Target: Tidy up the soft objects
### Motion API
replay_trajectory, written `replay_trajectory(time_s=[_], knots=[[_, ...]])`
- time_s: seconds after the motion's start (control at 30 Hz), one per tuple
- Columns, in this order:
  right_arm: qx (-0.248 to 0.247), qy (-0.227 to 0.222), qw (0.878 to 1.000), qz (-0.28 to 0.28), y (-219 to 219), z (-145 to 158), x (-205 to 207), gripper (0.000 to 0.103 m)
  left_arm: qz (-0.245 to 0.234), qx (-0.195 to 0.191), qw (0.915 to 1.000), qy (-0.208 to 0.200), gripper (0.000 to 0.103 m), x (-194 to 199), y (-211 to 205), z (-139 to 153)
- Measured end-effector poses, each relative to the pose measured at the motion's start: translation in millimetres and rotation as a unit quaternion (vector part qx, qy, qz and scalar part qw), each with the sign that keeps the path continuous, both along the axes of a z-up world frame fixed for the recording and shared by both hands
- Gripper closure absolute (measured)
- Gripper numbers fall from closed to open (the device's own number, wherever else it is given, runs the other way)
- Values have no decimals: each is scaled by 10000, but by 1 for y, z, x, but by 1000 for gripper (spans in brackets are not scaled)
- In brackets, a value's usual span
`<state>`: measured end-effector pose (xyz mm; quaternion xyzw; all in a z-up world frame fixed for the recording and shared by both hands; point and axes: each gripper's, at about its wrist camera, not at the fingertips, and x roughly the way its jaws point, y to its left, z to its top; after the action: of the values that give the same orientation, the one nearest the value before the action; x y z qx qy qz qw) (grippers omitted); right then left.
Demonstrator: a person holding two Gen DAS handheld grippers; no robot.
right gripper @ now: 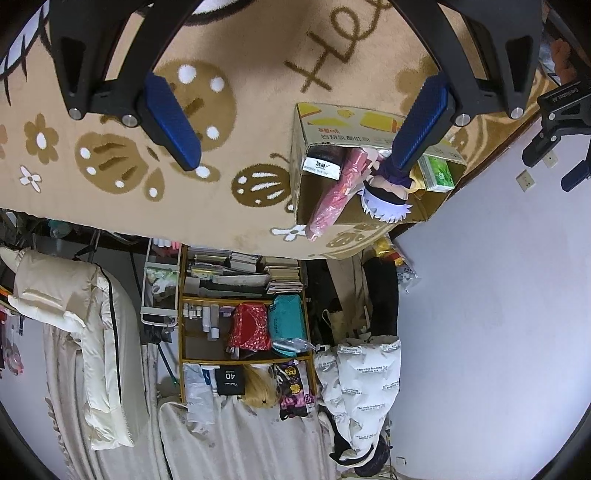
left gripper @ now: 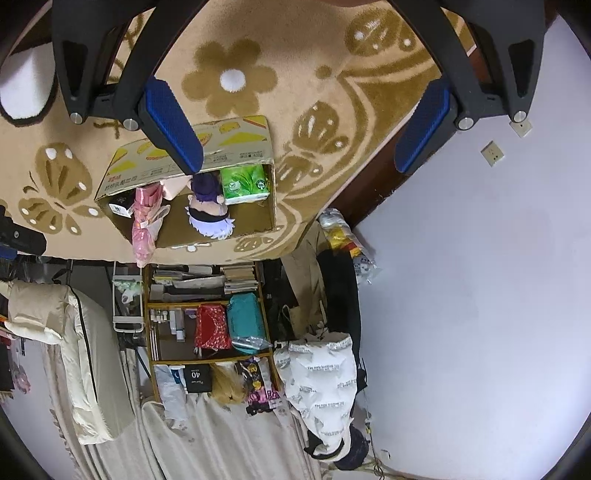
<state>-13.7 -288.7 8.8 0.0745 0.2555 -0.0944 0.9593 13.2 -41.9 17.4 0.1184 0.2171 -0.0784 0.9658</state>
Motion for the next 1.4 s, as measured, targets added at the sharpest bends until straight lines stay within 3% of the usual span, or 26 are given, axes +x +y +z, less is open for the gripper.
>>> replay_trajectory(time_s=[0.2,1.4], knots=[[-4,3,10000,-4,-1,0,0,0,-9,-60,9999,149,0,2,0,-2],[-6,-5,10000,-15,-4,-1,-2,0,-13,-135,9998,119,0,-2,-3,0]])
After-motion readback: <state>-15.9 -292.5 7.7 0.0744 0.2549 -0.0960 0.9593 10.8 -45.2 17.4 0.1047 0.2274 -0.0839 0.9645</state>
